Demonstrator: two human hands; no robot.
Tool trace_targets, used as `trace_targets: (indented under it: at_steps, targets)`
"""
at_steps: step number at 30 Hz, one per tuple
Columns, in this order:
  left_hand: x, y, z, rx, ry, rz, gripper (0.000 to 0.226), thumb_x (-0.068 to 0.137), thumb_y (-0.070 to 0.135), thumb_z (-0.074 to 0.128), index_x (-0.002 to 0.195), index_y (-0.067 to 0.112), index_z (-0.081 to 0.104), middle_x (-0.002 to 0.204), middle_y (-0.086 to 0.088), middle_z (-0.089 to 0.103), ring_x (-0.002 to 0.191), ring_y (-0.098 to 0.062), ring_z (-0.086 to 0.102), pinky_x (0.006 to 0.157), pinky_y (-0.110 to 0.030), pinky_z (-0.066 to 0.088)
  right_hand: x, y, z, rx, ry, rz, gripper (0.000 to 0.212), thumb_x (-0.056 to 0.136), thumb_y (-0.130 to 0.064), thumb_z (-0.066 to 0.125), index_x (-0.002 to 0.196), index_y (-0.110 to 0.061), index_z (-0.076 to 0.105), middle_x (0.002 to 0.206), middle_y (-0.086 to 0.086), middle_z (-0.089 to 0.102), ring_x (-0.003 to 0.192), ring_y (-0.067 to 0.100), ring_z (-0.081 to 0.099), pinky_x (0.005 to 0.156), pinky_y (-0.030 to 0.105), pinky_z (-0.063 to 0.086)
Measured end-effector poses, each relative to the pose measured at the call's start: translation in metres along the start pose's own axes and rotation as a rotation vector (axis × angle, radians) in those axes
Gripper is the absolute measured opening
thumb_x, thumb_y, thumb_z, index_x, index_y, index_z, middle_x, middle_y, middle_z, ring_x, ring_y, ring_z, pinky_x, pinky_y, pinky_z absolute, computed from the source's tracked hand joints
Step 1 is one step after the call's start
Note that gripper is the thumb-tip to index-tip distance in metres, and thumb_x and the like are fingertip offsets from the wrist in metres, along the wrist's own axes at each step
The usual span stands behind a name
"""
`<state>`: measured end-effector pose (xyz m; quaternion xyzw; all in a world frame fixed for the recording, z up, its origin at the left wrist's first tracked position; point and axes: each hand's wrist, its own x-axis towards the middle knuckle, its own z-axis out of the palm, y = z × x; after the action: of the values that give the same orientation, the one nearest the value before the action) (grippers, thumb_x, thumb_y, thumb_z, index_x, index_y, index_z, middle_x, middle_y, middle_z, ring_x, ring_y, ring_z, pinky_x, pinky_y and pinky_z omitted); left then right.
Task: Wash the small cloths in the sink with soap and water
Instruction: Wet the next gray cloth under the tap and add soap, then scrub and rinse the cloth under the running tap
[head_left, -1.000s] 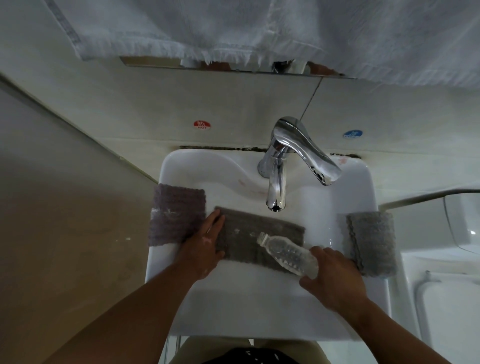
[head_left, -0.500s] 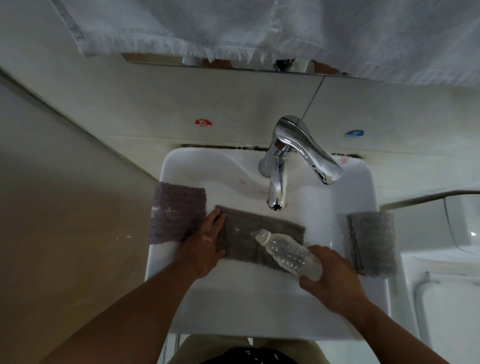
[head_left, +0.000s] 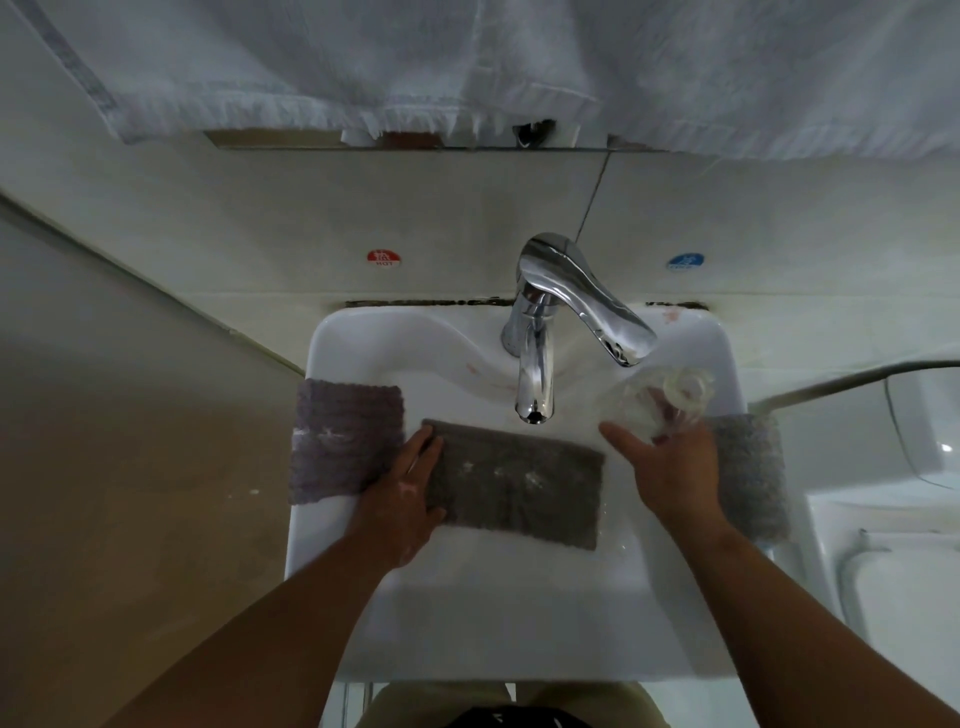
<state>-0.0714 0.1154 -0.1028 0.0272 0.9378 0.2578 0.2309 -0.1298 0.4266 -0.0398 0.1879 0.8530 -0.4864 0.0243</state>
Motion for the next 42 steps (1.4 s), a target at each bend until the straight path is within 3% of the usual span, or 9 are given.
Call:
trace_targets:
  at_steps: [4,11,15,19,24,28,34,38,42]
  targets:
    - [-0.001,-0.002,0.003,-0.003,0.013,0.023,0.102,0.085,0.027,0.078,0.16,0.025,0.008,0.159,0.025,-0.019,0.148,-0.022,0.029,0.117,-0.033,0.033,0.024,-0.005,0.008,0.058,0.087,0.014,0.058,0.071,-0.023,0.092,0.12,-0.012,0.064,0.103,-0.004,0.067,0.088,0.011,0.064,0.068,-0.002,0.041]
    - [-0.001,-0.007,0.007,-0.002,0.028,0.041,0.103,0.084,0.026,0.079,0.16,0.022,0.01,0.161,0.02,-0.016,0.147,-0.023,0.03,0.113,-0.029,0.033,0.026,0.005,0.016,0.121,0.076,0.039,0.062,0.07,-0.023,0.092,0.122,-0.011,0.061,0.113,0.003,0.07,0.103,0.016,0.067,0.084,0.005,0.049]
    - [0.0,-0.009,0.006,-0.003,0.03,0.039,0.093,0.088,0.026,0.072,0.16,0.021,0.013,0.164,0.015,-0.009,0.129,-0.024,0.052,0.103,-0.033,0.052,0.007,0.009,0.018,0.162,0.088,0.18,0.07,0.077,-0.013,0.086,0.136,-0.016,0.048,0.134,0.004,0.058,0.121,0.019,0.058,0.104,0.029,0.049]
    - [0.006,0.0,0.0,0.02,0.179,0.044,0.066,0.099,0.02,0.056,0.157,0.02,0.023,0.166,0.0,0.014,0.106,-0.022,0.063,0.084,-0.037,0.061,-0.037,0.023,0.027,-0.132,0.034,0.073,0.051,0.084,-0.008,0.075,0.131,-0.015,0.055,0.126,0.005,0.057,0.115,0.02,0.057,0.093,0.034,0.051]
    - [0.022,0.015,-0.01,0.15,0.089,-0.002,0.065,0.097,0.029,0.06,0.154,0.02,0.03,0.159,0.001,0.022,0.125,-0.022,0.051,0.101,-0.039,0.053,-0.047,0.032,0.037,-0.578,-0.338,-0.162,0.056,0.089,-0.026,0.065,0.142,-0.03,0.046,0.148,0.0,0.04,0.135,0.023,0.039,0.108,0.042,0.045]
    - [0.019,0.023,-0.011,0.18,0.14,-0.042,0.05,0.092,0.028,0.066,0.139,0.016,0.051,0.131,-0.008,0.053,0.114,-0.029,0.056,0.089,-0.043,0.056,-0.045,0.03,0.04,-0.688,-0.436,-0.148,0.056,0.087,-0.034,0.063,0.14,-0.032,0.044,0.132,0.0,0.045,0.121,0.023,0.046,0.095,0.037,0.05]
    - [0.012,0.033,-0.009,0.138,0.026,-0.173,0.018,0.097,0.034,0.057,0.106,0.019,0.059,0.104,-0.004,0.063,0.094,-0.022,0.058,0.081,-0.034,0.051,-0.044,0.028,0.041,-0.655,-0.435,0.028,0.021,0.089,-0.032,0.062,0.108,-0.026,0.057,0.096,-0.004,0.064,0.087,0.019,0.062,0.072,0.03,0.048]
    - [0.007,0.04,-0.015,-0.188,-0.016,-0.237,0.013,0.091,0.022,0.065,0.083,0.021,0.055,0.081,0.003,0.058,0.073,-0.016,0.053,0.06,-0.025,0.038,-0.039,0.029,0.036,-0.539,-0.505,0.067,0.007,0.087,-0.026,0.065,0.09,-0.02,0.063,0.082,-0.004,0.065,0.075,0.015,0.061,0.07,0.031,0.053]
    - [0.001,0.049,-0.017,-0.61,-0.066,-0.349,0.015,0.09,0.015,0.064,0.079,0.014,0.054,0.073,0.001,0.057,0.068,-0.013,0.05,0.058,-0.021,0.039,-0.039,0.026,0.031,-0.273,-0.538,0.203,0.005,0.094,-0.019,0.06,0.092,-0.02,0.056,0.078,-0.003,0.064,0.069,0.013,0.059,0.059,0.028,0.045]
